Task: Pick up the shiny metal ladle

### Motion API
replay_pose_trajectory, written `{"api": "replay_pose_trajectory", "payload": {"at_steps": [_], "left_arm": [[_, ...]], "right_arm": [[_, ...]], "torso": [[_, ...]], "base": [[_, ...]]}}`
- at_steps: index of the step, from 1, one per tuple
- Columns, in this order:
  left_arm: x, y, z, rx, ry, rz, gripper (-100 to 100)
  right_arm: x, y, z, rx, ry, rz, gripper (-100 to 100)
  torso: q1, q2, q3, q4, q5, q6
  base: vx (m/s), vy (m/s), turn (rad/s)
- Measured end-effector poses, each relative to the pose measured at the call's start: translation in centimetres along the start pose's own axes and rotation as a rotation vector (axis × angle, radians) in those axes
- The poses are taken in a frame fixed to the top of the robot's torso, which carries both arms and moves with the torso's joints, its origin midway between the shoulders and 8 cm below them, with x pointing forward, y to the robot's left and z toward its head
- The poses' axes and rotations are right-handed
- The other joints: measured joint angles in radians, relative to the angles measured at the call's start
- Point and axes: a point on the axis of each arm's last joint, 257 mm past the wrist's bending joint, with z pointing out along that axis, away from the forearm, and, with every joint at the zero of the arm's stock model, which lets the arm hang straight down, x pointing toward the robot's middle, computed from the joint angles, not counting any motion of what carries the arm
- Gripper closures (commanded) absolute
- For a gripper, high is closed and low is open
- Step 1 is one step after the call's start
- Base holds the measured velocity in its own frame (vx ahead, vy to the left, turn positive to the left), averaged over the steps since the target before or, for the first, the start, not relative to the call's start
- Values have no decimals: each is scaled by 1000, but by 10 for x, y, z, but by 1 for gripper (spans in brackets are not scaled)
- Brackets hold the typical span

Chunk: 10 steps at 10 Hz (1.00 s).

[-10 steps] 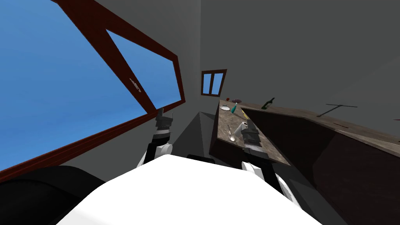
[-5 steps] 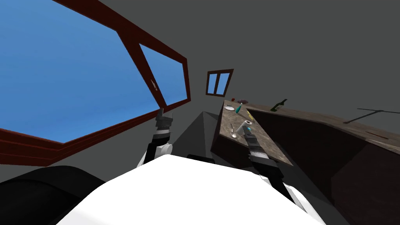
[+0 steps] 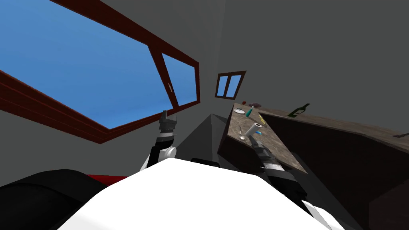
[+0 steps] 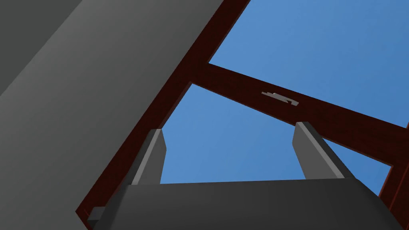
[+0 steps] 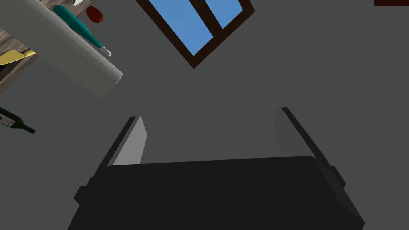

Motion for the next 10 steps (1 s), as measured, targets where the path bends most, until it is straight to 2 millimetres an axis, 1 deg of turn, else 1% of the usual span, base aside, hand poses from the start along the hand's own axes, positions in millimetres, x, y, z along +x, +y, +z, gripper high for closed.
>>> {"api": "replay_pose_trajectory", "payload": {"at_steps": [2, 3, 4, 5, 6, 7, 8, 9, 10], "left_arm": [[0, 0, 0, 0, 0, 0, 0], [0, 0, 0, 0, 0, 0, 0], [0, 0, 0, 0, 0, 0, 0], [0, 0, 0, 0, 0, 0, 0], [0, 0, 0, 0, 0, 0, 0], [0, 0, 0, 0, 0, 0, 0], [0, 0, 0, 0, 0, 0, 0], [0, 0, 0, 0, 0, 0, 0], [0, 0, 0, 0, 0, 0, 0]], "right_arm": [[5, -20, -8, 41, 48, -109, -100], [6, -32, -21, 66, 81, -174, -100], [7, -39, -24, 76, 99, -217, -100], [9, -51, -28, 97, 132, -281, -100], [10, -59, -34, 113, 152, -325, -100], [15, -72, -42, 133, 187, -388, -100], [14, -78, -48, 142, 210, -436, -100], [12, -94, -61, 164, 247, -499, -100], [12, -99, -65, 168, 270, -546, -100]], "torso": [[0, -1, -1, 0, 0, 0], [1, 0, 0, 0, 0, 0], [0, -2, -1, 0, 0, 0], [0, -1, -1, 0, 0, -1], [0, -1, -1, 0, 0, 0], [0, 0, 0, 0, 0, -1], [-1, -2, -1, 0, 0, 0], [-1, -2, -1, 0, 0, -1], [-1, -3, -1, 0, 0, 0]], "base": [[-88, 15, 178], [-78, 17, 106], [-94, 22, 246], [-88, 8, 141], [-107, 22, 284], [-75, 10, 127], [-68, 12, 298], [-65, 8, 134], [-84, 23, 239]]}}
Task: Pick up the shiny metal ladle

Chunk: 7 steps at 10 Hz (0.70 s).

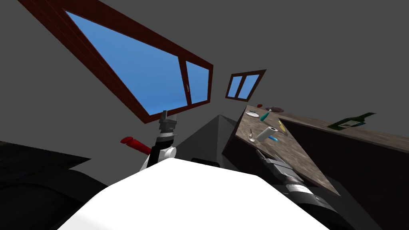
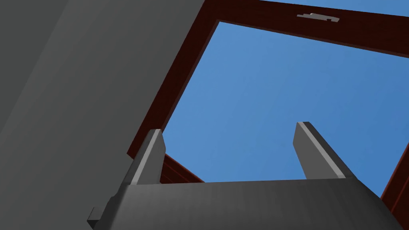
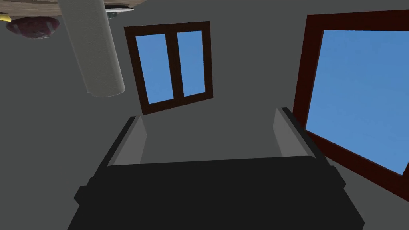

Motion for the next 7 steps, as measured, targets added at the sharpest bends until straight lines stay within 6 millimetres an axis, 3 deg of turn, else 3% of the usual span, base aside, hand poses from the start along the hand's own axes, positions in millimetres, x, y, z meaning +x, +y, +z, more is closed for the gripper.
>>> {"api": "replay_pose_trajectory", "payload": {"at_steps": [4, 6, 7], "left_arm": [[0, 0, 0, 0, 0, 0, 0], [0, 0, 0, 0, 0, 0, 0], [0, 0, 0, 0, 0, 0, 0]], "right_arm": [[25, -34, -19, 38, 117, -218, -100], [39, -52, -34, 50, 178, -324, -100], [41, -53, -35, 47, 186, -348, -100]], "torso": [[0, 0, 0, 0, 0, 0], [-1, -1, 0, 0, 0, 0], [-1, -2, -1, 0, 0, 0]], "base": [[-66, 16, 224], [-38, 4, 67], [-35, 5, 302]]}}
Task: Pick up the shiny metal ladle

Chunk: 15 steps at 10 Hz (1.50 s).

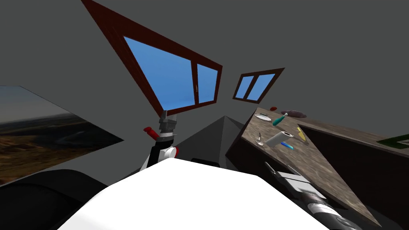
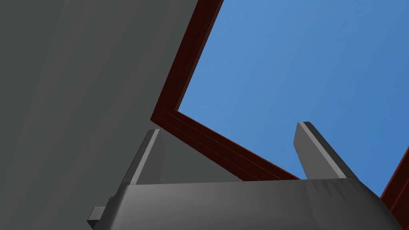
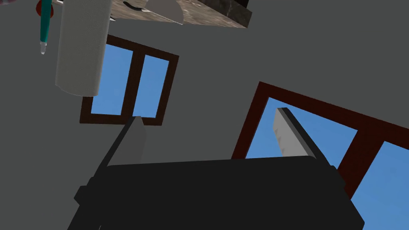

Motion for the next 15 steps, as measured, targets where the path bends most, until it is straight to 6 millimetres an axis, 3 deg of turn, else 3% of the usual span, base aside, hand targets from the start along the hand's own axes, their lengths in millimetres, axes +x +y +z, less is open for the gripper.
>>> {"api": "replay_pose_trajectory", "payload": {"at_steps": [3, 15], "left_arm": [[0, 0, 0, 0, 0, 0, 0], [0, 0, 0, 0, 0, 0, 0]], "right_arm": [[31, -19, -16, 5, 91, -153, -100], [108, -83, -74, -81, 379, -676, -100]], "torso": [[0, 1, 0, 0, 0, -1], [-2, -2, -1, 0, -1, 0]], "base": [[-43, 9, 210], [-17, -6, 211]]}}
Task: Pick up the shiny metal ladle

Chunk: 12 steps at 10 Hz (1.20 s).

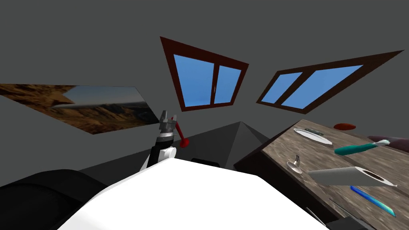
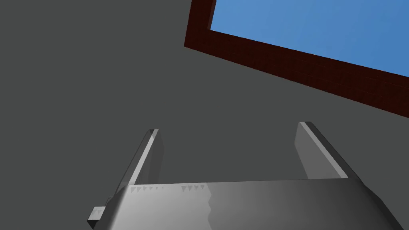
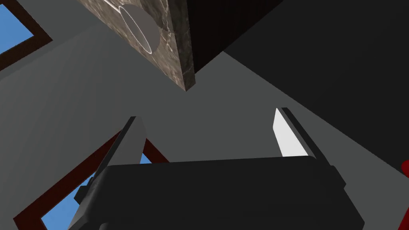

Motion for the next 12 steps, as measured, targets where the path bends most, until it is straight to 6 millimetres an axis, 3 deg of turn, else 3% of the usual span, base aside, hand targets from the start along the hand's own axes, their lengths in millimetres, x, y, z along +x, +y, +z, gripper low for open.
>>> {"api": "replay_pose_trajectory", "payload": {"at_steps": [7, 12], "left_arm": [[0, 0, 0, 0, 0, 0, 0], [0, 0, 0, 0, 0, 0, 0]], "right_arm": [[65, 7, -24, -110, 139, -276, -100], [100, 12, -40, -197, 210, -424, -100]], "torso": [[-1, -2, -1, 0, 0, 0], [-1, -2, -1, 0, 0, 1]], "base": [[6, -29, 202], [14, -37, 151]]}}
